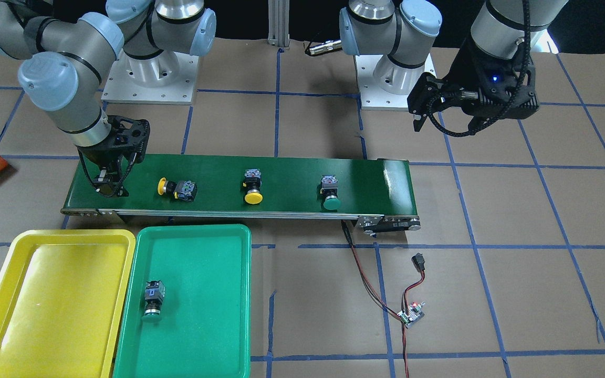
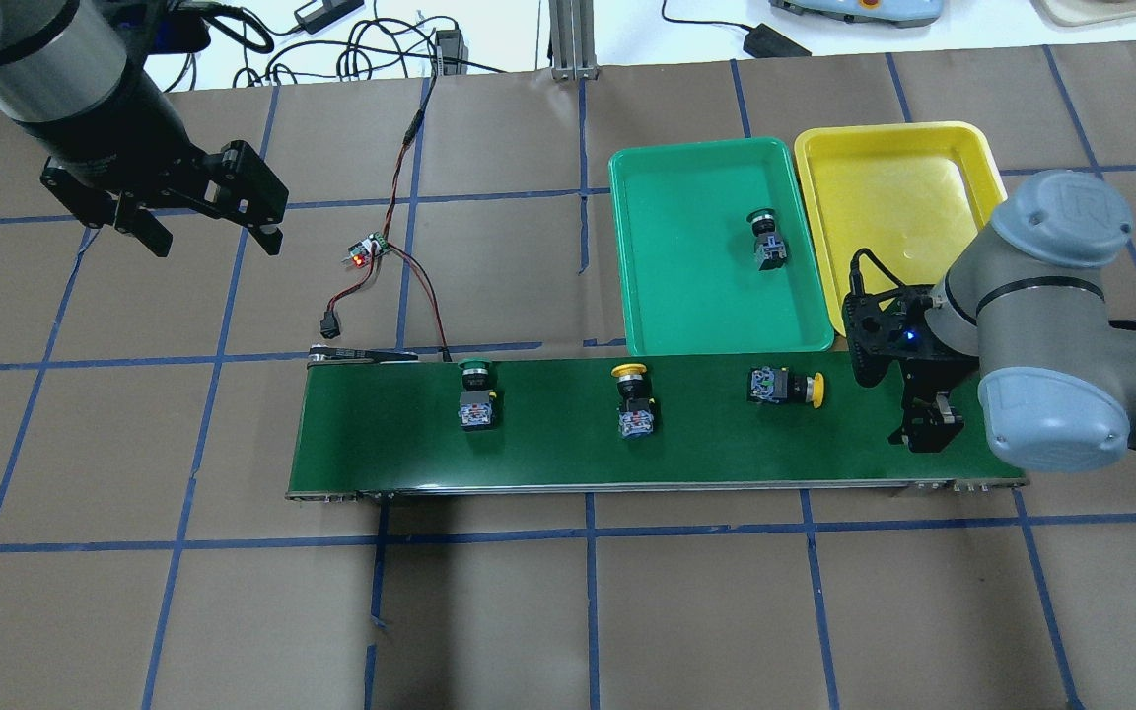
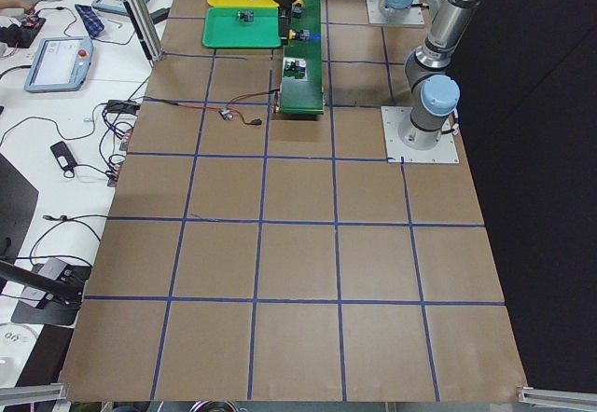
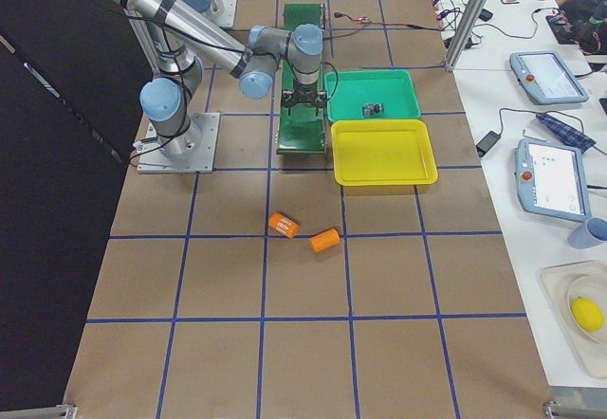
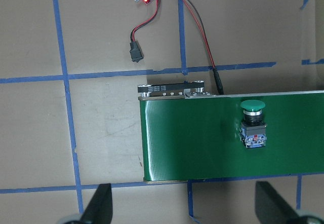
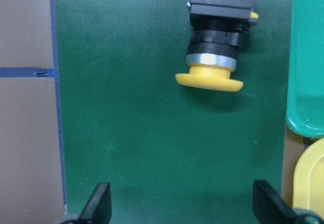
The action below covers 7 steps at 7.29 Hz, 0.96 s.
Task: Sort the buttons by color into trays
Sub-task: 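Grasp the yellow-capped button at the belt end with the right gripper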
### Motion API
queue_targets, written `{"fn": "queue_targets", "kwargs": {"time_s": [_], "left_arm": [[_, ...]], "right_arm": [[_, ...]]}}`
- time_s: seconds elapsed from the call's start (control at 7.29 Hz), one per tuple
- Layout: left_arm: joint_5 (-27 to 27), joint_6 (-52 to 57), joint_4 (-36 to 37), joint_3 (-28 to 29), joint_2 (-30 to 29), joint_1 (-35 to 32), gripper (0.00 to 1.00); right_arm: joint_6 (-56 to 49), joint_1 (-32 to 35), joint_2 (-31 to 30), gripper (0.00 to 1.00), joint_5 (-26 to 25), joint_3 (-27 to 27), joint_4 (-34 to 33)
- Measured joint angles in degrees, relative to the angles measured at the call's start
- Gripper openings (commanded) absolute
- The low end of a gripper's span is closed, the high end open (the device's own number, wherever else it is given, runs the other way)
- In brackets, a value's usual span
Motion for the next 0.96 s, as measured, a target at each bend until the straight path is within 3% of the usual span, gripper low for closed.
{"fn": "queue_targets", "kwargs": {"time_s": [0.96], "left_arm": [[0.0, 0.0, 0.0, -0.4, 0.1, 0.3, 1.0]], "right_arm": [[0.2, 0.2, 0.1, 0.98, 1.3, 0.2, -0.2]]}}
